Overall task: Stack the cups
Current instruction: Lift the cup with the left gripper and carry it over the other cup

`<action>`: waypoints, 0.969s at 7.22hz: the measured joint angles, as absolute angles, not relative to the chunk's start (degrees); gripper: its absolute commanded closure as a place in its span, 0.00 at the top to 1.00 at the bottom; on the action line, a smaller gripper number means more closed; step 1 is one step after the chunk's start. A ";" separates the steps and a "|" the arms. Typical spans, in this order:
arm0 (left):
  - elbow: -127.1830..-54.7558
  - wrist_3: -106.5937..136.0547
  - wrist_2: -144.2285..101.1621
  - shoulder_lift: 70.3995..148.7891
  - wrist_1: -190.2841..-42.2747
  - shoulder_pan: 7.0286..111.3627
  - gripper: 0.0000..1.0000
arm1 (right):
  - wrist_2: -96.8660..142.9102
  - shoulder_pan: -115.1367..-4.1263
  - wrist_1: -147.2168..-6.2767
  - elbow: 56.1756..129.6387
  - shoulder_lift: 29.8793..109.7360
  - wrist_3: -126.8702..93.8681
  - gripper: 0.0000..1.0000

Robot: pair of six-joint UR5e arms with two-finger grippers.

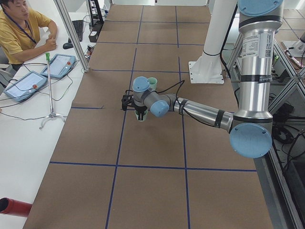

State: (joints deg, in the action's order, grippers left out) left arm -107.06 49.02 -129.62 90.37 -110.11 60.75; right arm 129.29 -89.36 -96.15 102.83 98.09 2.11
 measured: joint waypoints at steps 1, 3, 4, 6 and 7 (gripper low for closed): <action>-110.66 52.68 -129.56 93.32 -104.76 60.63 0.00 | 129.29 -89.36 -96.15 102.83 98.09 2.11 1.00; -113.98 65.13 -128.80 100.09 -100.45 57.07 0.00 | 129.29 -89.35 -96.15 102.83 98.09 2.11 1.00; -114.38 71.51 -126.92 103.26 -99.51 53.72 0.00 | 129.29 -89.34 -96.15 102.83 98.09 2.11 1.00; -114.34 79.31 -122.99 109.70 -93.47 47.23 0.00 | 129.29 -89.36 -96.15 102.83 98.09 2.11 1.00; -114.13 81.38 -122.00 111.95 -90.65 44.91 0.00 | 129.29 -89.35 -96.15 102.83 98.09 2.11 1.00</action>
